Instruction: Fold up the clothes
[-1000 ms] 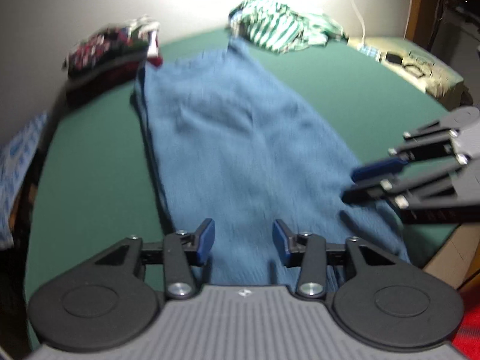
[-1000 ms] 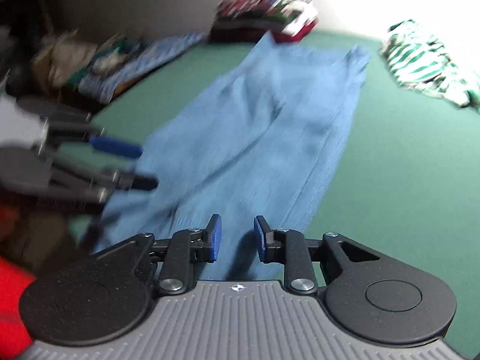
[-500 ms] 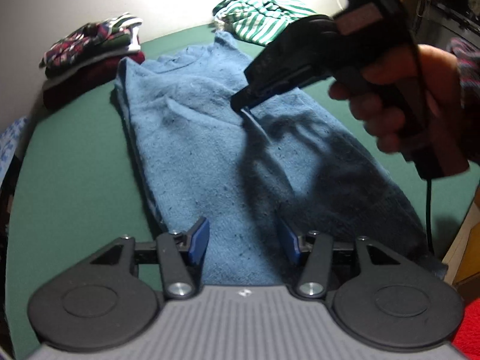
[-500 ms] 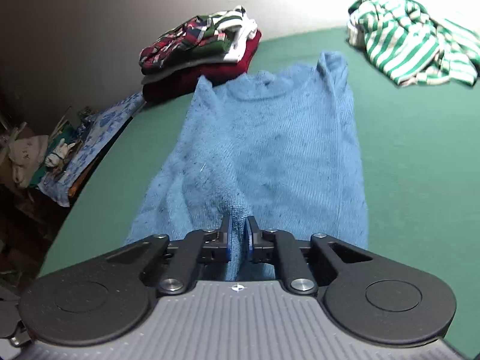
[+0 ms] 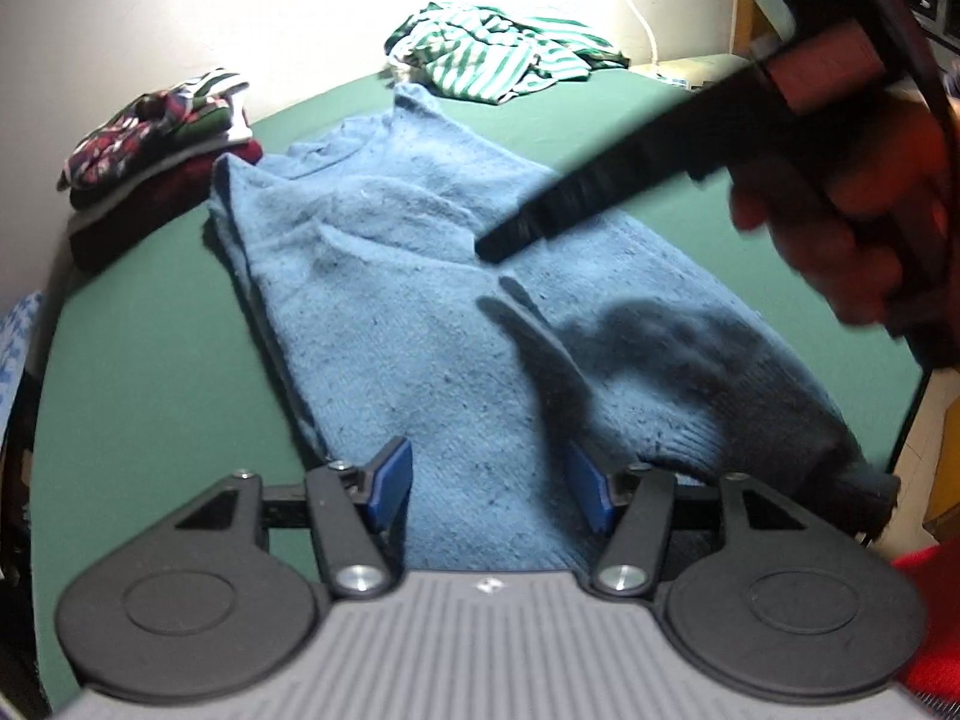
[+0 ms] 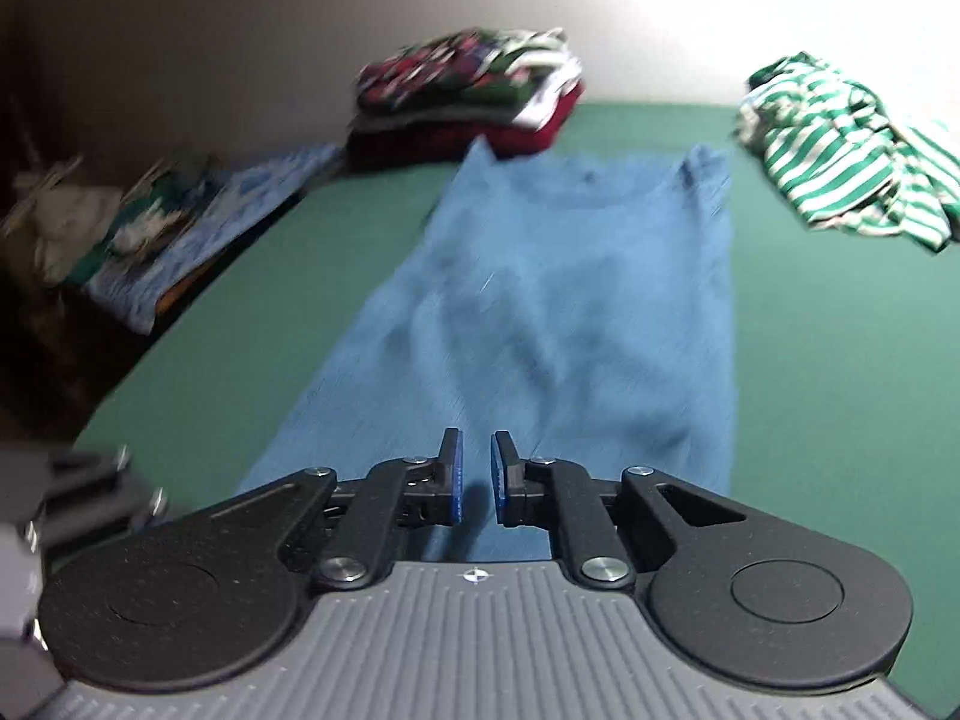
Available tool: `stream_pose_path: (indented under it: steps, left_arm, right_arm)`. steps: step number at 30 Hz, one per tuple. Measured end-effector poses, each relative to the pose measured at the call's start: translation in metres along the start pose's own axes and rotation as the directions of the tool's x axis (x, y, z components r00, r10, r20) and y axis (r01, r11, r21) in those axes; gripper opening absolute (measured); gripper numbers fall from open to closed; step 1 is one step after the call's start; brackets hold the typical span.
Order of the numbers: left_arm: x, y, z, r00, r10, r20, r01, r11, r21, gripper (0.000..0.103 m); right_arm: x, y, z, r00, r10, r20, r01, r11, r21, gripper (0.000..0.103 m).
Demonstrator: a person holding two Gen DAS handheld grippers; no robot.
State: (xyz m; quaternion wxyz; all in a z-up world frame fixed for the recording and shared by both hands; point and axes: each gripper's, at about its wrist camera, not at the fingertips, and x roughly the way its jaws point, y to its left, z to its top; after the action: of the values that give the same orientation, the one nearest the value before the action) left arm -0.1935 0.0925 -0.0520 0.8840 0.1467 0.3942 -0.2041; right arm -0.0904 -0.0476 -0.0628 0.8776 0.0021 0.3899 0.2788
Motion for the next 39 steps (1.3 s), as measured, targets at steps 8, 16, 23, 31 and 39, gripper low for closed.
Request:
stream_pose_path:
  steps: [8,16,23,31,39]
  left_arm:
    - [-0.007,0.007,-0.001,0.999,-0.026,0.018,0.026,0.999,-0.036,0.056]
    - [-0.009,0.009,-0.004,1.0,0.001,-0.01,-0.002,0.996,-0.089,0.057]
    - [-0.002,0.008,-0.011,0.999,0.01,-0.035,-0.014,0.992,-0.126,0.076]
    - [-0.01,0.019,-0.022,0.999,-0.013,-0.043,0.005,0.982,-0.187,0.076]
    - [-0.037,0.028,-0.033,0.999,-0.011,-0.038,0.003,0.979,-0.204,0.08]
  right_arm:
    - [-0.015,-0.004,-0.023,0.998,-0.035,0.058,0.035,0.999,0.007,0.01]
    - [-0.037,0.016,-0.041,0.999,-0.044,0.008,0.045,0.994,-0.104,0.009]
    - [-0.047,0.014,-0.059,0.997,-0.078,0.013,0.079,0.991,-0.109,0.009]
    - [-0.063,0.012,-0.078,0.995,-0.096,0.037,0.099,0.992,-0.074,0.009]
    - [-0.092,0.015,-0.087,0.994,-0.107,0.027,0.107,0.994,-0.007,0.013]
